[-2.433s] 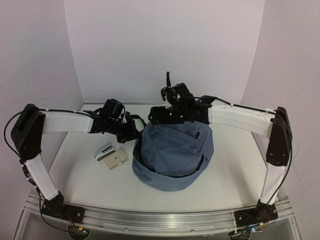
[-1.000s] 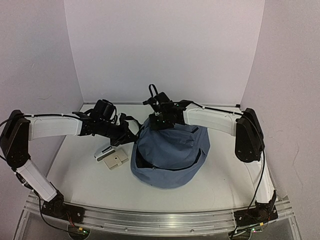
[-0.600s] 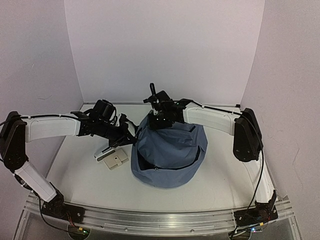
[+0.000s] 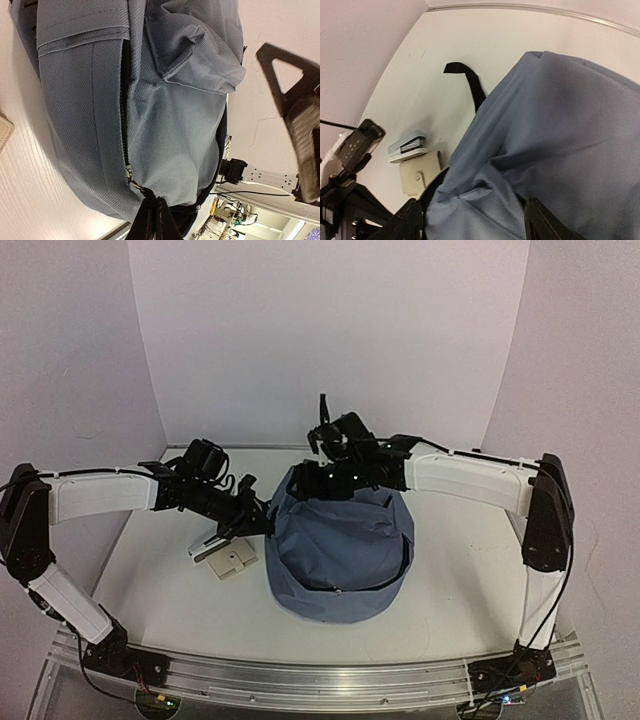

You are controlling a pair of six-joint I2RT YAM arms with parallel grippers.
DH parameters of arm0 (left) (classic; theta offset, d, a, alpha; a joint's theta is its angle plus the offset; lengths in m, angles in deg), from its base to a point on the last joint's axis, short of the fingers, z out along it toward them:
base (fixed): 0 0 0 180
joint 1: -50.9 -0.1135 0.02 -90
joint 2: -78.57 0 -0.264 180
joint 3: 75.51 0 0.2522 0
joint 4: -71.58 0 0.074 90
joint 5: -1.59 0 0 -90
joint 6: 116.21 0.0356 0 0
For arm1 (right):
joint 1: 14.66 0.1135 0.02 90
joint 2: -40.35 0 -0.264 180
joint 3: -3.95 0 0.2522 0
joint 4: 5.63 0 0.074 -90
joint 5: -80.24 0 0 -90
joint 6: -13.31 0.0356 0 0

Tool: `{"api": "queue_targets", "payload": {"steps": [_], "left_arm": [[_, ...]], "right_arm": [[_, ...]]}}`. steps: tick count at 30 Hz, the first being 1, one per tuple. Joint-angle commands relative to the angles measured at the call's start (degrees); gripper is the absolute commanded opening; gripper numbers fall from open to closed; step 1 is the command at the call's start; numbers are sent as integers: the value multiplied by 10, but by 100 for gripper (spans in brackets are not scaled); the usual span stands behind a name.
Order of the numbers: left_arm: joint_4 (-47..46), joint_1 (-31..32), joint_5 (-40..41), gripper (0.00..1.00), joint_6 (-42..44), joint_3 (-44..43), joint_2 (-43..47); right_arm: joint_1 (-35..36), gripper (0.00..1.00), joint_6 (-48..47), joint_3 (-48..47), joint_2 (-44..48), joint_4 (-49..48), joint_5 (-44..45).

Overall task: Pack the student bag
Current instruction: Zip the student bag at the center of the board.

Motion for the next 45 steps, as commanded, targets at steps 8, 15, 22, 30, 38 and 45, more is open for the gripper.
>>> {"api": "queue_targets", "payload": {"steps": [8,15,22,30,38,45], "left_arm": [[6,-7,6,40,28,-26,63],[70,-52,31,50,64,-16,94],[71,-60,57,56,86,-41,36],[61,-60,29,61,109,-90,-36],[55,-60,14,55,106,-102,-68],[50,-59,-2,54,106,-103,-90]], "right_arm": [[19,75,51,80,81,-18,46],[46,69,68,101,90,-29,19],[78,56,2,106,56,-67,-27],[82,44,-139,101,17,-68,-26],[82,40,-197,88,-7,-65,-20],[82,37,-224,86,-23,-61,-7]]}}
